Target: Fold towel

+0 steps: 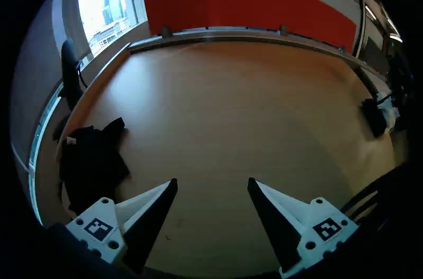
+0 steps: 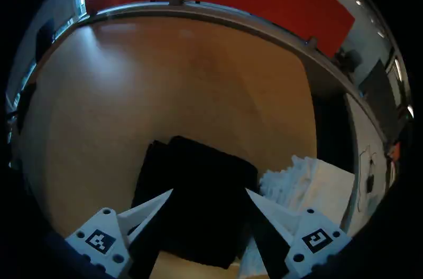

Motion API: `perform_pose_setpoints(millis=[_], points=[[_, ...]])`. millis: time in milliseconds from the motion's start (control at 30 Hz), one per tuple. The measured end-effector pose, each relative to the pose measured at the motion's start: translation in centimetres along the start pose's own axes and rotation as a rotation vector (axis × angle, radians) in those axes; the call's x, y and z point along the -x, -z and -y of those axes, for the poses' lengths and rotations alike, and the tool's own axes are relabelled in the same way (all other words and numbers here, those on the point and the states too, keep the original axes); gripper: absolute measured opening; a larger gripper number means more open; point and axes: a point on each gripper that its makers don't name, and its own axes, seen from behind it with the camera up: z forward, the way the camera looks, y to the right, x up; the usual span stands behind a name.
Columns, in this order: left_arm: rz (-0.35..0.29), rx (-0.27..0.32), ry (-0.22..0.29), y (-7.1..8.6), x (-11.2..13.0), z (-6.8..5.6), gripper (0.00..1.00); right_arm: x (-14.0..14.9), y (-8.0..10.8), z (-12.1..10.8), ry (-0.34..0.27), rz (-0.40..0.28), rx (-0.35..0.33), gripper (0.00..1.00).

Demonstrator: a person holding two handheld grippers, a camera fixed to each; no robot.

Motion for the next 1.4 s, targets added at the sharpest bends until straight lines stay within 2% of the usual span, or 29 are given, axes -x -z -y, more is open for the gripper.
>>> perform_pose_setpoints(millis=[200, 400, 800, 1167, 1400], points=[[-0.013, 0.006, 0.006, 0.0, -0.4, 0.3, 0.99, -0.3, 1.0, 0.2, 0.009, -0.013, 0.009, 0.85], [-0.030, 0.014, 0.016, -0.2, -1.2, 0.6, 0.99, -1.1, 2.4, 0.7, -0.019, -0.064, 0.023, 0.85], [-0.078, 0.031, 0.032, -0.3, -3.4, 1.4, 0.99, -3.1, 7.3, 1.3, -0.135, -0.269, 0.107, 0.85], [-0.117, 0.036, 0.030, 0.2, -5.4, 1.9, 0.99, -3.7, 11.5, 1.8, -0.257, -0.463, 0.180, 0.84], [-0.136, 0.042, 0.031, 0.3, -6.1, 1.9, 0.99, -4.2, 13.5, 2.2, -0.275, -0.561, 0.220, 0.85]])
